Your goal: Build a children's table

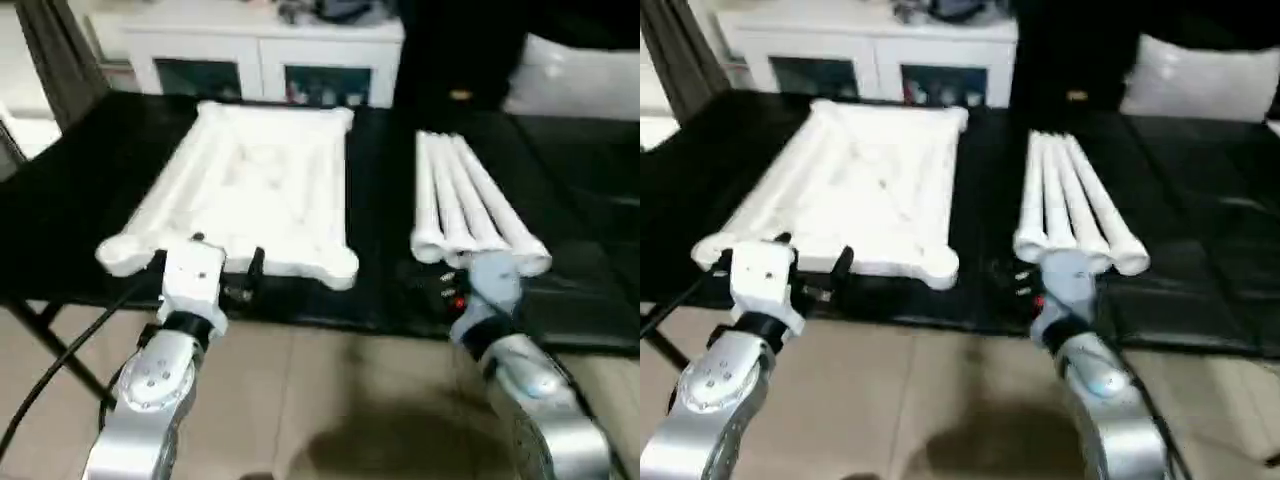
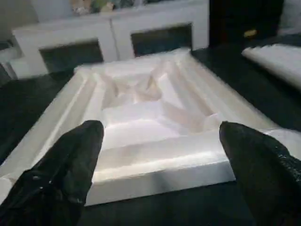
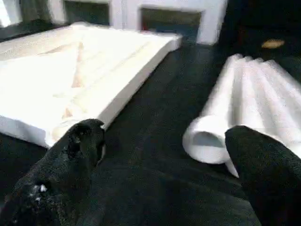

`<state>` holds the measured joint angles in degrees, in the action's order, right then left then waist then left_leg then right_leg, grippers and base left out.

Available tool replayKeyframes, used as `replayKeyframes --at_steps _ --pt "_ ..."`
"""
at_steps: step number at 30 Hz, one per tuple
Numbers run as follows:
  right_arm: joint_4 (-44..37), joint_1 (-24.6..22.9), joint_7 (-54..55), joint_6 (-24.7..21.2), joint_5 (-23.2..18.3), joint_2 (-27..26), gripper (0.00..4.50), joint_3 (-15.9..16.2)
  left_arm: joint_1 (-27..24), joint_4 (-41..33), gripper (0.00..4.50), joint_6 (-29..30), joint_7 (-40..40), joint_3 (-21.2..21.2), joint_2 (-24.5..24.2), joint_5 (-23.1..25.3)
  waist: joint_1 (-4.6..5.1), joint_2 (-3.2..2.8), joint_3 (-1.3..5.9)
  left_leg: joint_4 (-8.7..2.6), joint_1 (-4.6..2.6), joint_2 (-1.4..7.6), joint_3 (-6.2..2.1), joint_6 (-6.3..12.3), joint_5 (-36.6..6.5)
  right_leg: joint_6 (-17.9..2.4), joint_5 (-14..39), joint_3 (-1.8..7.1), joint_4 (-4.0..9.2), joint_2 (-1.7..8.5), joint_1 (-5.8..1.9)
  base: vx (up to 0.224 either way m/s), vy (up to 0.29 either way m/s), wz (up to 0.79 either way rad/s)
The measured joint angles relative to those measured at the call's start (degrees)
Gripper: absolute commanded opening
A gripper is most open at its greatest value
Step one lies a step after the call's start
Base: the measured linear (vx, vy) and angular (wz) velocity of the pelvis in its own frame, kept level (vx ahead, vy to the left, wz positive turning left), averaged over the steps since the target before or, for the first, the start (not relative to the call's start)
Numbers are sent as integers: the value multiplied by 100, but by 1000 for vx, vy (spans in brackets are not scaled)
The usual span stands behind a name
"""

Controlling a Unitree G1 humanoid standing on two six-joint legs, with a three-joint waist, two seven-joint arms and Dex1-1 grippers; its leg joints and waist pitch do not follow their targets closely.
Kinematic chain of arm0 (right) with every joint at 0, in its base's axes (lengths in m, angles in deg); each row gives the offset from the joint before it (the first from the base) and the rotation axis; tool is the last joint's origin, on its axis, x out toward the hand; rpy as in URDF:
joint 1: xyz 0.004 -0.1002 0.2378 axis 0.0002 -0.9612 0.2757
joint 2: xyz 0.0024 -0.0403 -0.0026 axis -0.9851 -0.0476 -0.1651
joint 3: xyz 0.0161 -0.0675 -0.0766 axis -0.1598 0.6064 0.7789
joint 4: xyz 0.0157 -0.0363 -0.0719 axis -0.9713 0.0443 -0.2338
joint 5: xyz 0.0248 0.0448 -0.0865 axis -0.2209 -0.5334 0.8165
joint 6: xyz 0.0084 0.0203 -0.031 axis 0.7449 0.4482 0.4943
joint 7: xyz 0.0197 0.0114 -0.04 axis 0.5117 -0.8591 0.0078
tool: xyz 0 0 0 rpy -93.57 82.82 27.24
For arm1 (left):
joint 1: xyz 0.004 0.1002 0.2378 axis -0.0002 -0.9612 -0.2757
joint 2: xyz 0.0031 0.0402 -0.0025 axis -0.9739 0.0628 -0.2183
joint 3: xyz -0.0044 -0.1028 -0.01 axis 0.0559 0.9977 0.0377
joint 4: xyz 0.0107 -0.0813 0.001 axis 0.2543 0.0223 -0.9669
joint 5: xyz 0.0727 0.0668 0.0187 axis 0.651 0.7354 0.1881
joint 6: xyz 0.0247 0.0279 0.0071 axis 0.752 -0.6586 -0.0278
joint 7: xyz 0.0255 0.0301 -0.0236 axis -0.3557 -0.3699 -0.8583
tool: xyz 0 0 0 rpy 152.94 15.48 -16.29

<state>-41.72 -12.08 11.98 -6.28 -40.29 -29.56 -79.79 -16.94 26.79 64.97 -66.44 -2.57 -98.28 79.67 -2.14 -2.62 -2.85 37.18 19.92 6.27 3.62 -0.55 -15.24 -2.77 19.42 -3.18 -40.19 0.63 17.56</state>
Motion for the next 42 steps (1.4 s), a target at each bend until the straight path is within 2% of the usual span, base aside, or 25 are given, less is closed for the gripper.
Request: replayKeyframes --at_steps 2,3,4,5,6,7,9,10,11,13,15,17,19,20,21,23,25,26,27,29,30,31,33,37,42 --pt "-31 -1 4 -29 -16 5 450 -27 -7 70 444 -1 -4 -28 16 6 155 57 39 -19 -56 -13 1 21 -80 323 -74 -12 -317 117 313 181 39 1" --pt "-76 -4 -2 -60 -18 5 450 -39 12 64 444 -6 -13 -35 10 7 208 141 59 -39 -85 -42 29 27 -99 449 -127 7 -296 195 452 164 1 -1" --pt "-140 -6 -10 -88 -21 7 450 -41 26 36 444 -7 -21 -38 -10 7 233 249 84 -51 -117 -82 93 30 -131 519 -182 69 -210 282 581 146 -61 1" --pt "-247 -18 -26 -147 -37 10 450 -40 47 -4 444 -10 -37 -50 -34 8 243 446 84 -51 -179 -190 189 -11 -194 447 -419 189 208 403 597 146 -61 1" --pt "-275 -59 -68 -168 -79 70 450 -58 55 17 444 1 -64 -86 -4 10 232 514 88 29 -176 -230 202 102 -295 407 -568 252 171 412 548 119 -97 1" --pt "-263 -138 -113 -184 -122 121 450 -110 65 20 444 12 -95 -212 63 6 139 493 85 219 -170 -220 164 460 -382 339 -510 236 222 374 462 120 -88 -5" --pt "-247 -168 -155 -152 -125 241 450 -200 73 -23 444 10 -135 -333 74 21 -29 429 65 528 -27 -230 117 420 -358 277 -494 218 376 337 224 131 -72 -6" --pt "-230 -161 -189 -104 -113 293 450 -198 77 -30 444 10 -133 -351 75 57 -74 389 54 443 18 -186 115 340 -312 277 -483 203 436 297 130 131 10 -4" --pt "-183 -150 -210 -22 -92 345 450 -209 92 -43 444 4 -133 -402 85 83 -113 182 48 152 39 -33 112 256 -251 280 -461 77 513 231 0 131 10 -4" --pt "14 -60 -199 22 -72 302 450 -247 112 -46 444 -14 -136 -458 108 95 -93 -57 58 70 -38 84 134 -36 -26 313 -356 3 518 174 -101 134 115 5" --pt "82 123 -198 23 -76 256 450 -206 141 17 444 -60 -130 -438 114 112 39 8 20 -31 -97 -12 123 -15 -55 12 -155 65 336 192 -21 138 108 9" --pt "58 237 -177 6 -69 319 450 -282 166 53 444 -59 -198 -421 24 88 219 94 52 -39 -167 -76 134 69 -104 195 -186 67 -54 226 208 130 43 1" --pt "-18 247 -139 5 -92 315 450 -393 232 41 444 -65 -251 -392 2 48 325 229 90 -38 -221 -155 181 70 -167 313 -283 116 53 322 395 136 -27 5" --pt "-16 254 -118 8 -91 340 450 -411 296 78 444 -85 -262 -354 9 43 346 380 90 -19 -230 -237 239 71 -227 399 -438 234 188 397 361 136 -50 9" --pt "44 253 -115 -1 -75 352 450 -404 309 120 444 -88 -280 -374 52 34 301 371 80 136 -208 -227 219 401 -331 387 -389 250 242 348 308 141 -82 3" --pt "132 284 -91 -3 23 332 450 -329 345 170 444 -117 -355 -231 -41 -78 186 327 68 545 -3 -221 117 464 -347 303 -396 244 377 285 135 137 -79 -11" --pt "130 407 -47 -13 69 225 450 -204 385 172 444 -122 -373 49 -81 -172 113 217 66 342 136 -104 113 283 -235 279 -343 173 437 221 7 128 -15 -6" --pt "130 525 -46 -16 61 188 450 -193 445 178 444 -120 -359 137 -66 -182 65 42 55 66 172 70 112 141 -3 289 -293 62 465 106 -87 125 4 -3" --pt "215 614 -76 -17 29 141 450 -152 451 190 444 -101 -316 198 9 -231 54 8 61 82 125 134 109 -18 65 305 -256 55 475 75 -159 147 69 0" --pt "329 864 -189 -15 35 197 450 32 361 165 444 16 -246 255 51 -271 62 108 67 18 62 32 74 34 19 41 -140 72 334 118 -70 191 99 9" --pt "343 913 -237 -15 29 232 450 73 232 164 444 90 -254 248 27 -289 93 238 105 24 58 2 74 51 -9 54 -147 66 151 157 51 177 46 9" --pt "344 884 -251 -14 24 246 450 66 107 173 444 159 -259 236 39 -298 120 247 106 42 57 -17 75 71 -24 143 -189 83 11 196 162 135 12 7" --pt "356 893 -274 -57 3 299 450 7 119 168 444 248 -329 255 88 -466 87 519 154 133 120 -158 103 35 -26 626 -479 291 296 397 438 67 6 4" --pt "496 941 -426 -152 -87 337 450 -80 518 366 444 180 -801 227 -264 -635 -17 512 143 -18 177 -133 127 -83 50 558 -571 300 334 374 483 -7 -13 0" --pt "694 1114 -745 -82 -334 505 450 -192 864 772 444 -145 -1661 294 -918 -692 -25 424 46 -50 68 -30 138 -139 64 396 -628 248 439 315 346 -49 -23 0"
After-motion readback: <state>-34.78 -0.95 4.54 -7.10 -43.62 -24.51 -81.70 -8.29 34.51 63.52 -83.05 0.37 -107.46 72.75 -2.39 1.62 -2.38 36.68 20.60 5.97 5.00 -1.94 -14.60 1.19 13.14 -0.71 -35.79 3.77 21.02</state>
